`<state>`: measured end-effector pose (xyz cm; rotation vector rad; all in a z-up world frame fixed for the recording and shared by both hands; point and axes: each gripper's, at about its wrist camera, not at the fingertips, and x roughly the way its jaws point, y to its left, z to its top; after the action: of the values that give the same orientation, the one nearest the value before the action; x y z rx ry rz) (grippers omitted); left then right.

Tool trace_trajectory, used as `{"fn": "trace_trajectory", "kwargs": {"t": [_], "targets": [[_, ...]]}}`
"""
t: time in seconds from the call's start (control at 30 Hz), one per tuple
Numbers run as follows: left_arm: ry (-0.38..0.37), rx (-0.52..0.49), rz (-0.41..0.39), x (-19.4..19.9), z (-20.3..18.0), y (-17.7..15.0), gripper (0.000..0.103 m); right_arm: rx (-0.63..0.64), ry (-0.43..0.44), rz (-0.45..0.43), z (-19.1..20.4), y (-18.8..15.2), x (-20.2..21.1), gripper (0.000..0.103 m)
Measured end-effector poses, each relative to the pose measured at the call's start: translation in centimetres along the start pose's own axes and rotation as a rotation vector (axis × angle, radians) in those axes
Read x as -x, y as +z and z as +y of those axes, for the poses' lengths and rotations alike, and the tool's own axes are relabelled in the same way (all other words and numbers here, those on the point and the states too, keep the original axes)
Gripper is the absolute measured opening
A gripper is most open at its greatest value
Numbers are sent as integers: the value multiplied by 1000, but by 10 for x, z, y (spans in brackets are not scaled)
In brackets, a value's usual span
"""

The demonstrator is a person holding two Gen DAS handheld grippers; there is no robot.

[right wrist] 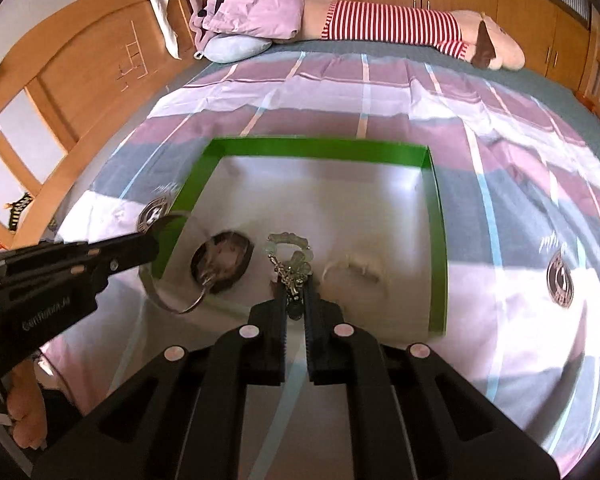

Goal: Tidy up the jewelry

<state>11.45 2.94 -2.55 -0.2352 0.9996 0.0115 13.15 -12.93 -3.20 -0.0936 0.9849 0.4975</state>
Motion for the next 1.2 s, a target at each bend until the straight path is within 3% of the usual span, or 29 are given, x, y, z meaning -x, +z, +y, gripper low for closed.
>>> {"fn": "trace_trajectory", "kwargs": {"t": [0.13,0.3,0.37,0.4,0.57,0.63,0.7,0.87,0.93,1.03,1.2], "targets": [[39,11,-5,-31,4,19,4,-11,-7,31,-8,7,-28,7],[69,43,61,-79,13,25,4,-37,-5,101,-16,2,-67,7],[63,27,90,-94,13,24,7,-51,-16,124,-22,-1,-74,12],[71,22,91,-96,12,23,10,-64,-9,124,-25,-1,-72,22],[146,-28,18,-68,5,14,35,-114,-21,5,-34,-3,-33,47],[188,-36,-21,-43,2,2,54,-135,-45,-43,-38,-7,-17,72],[211,-44,-55,-24,-1,-8,68,-154,-67,-84,-42,-15,-4,81],[238,-112,-132,8,-12,-32,78,-129,-102,-101,-35,-21,4,86],[238,-133,-142,10,-15,-34,84,-120,-118,-87,-32,-23,2,94],[230,-134,-143,10,-17,-34,87,-121,-154,-92,-31,-26,-1,95],[203,-106,-100,3,-13,-32,88,-113,-144,-67,-31,-26,-6,95]]}}
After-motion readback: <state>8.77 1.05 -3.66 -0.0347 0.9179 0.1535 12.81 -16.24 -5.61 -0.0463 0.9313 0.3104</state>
